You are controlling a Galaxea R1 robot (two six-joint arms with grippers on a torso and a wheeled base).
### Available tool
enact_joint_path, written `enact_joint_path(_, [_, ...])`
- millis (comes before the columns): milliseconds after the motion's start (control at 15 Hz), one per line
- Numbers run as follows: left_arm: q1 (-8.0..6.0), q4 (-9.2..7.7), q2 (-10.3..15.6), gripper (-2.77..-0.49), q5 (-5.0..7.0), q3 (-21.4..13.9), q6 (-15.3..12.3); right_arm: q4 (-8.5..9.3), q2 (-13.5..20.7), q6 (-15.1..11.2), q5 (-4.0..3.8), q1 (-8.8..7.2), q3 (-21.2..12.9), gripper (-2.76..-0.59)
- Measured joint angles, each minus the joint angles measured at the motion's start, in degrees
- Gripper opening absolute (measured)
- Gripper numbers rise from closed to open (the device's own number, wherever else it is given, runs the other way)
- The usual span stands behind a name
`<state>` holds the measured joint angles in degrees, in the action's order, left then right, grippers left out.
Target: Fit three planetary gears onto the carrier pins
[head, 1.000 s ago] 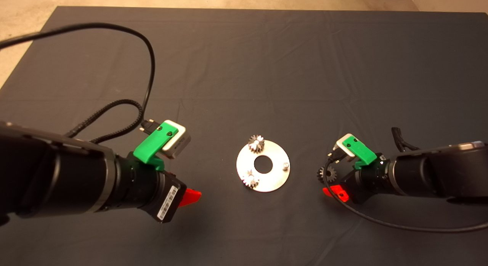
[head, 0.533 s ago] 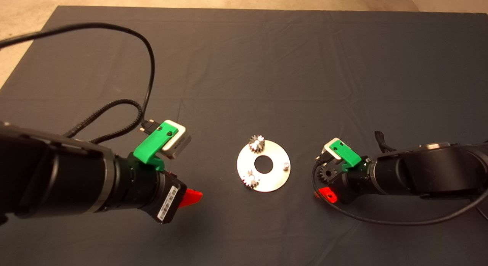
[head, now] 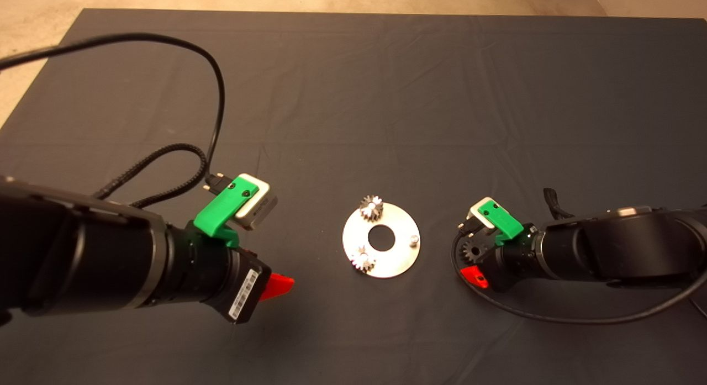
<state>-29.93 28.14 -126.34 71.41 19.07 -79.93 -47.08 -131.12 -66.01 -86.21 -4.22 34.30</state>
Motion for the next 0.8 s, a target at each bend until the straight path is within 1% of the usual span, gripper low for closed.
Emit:
enact_joint_path(67, [0.0, -0.01, 0.0, -1.77, -0.02, 0.0, 0.0, -0.07, 0.0, 0.0, 0.02, 0.0, 0.0, -1.09])
enact_joint_path(200, [0.0, 0.0, 0.0, -1.77, -0.06, 0.0, 0.02, -0.35, 0.0, 0.0, 0.02, 0.26, 0.04, -1.12])
enact_joint_path(267, [0.0, 0.0, 0.0, -1.77, -0.09, 0.0, 0.02, -0.46, -0.02, 0.0, 0.05, 0.61, 0.17, -1.23])
enact_joint_path(333, [0.0, 0.0, 0.0, -1.77, -0.09, 0.0, 0.02, -0.49, 0.0, 0.0, 0.0, 0.87, 0.45, -1.27])
enact_joint_path(400, [0.0, 0.0, 0.0, -1.77, -0.09, 0.0, 0.02, -0.6, 0.0, 0.0, 0.13, 1.09, 0.76, -1.27])
enact_joint_path(467, [0.0, 0.0, 0.02, -1.77, -0.11, 0.0, 0.02, -0.71, 0.0, 0.0, 0.29, 1.39, 1.11, -1.34])
enact_joint_path(533, [0.0, -0.02, 0.02, -1.77, -0.11, 0.0, 0.02, -0.71, -0.01, 0.0, 0.38, 1.52, 1.27, -1.4])
enact_joint_path(667, [0.0, -0.02, 0.16, -1.77, -0.13, 0.0, 0.03, -0.9, 0.0, 0.0, 0.46, 1.52, 1.39, -1.4])
enact_joint_path(800, [0.0, 0.0, 0.33, -1.77, -0.13, 0.0, 0.05, -1.12, 0.0, 0.0, 0.49, 1.52, 1.46, -1.51])
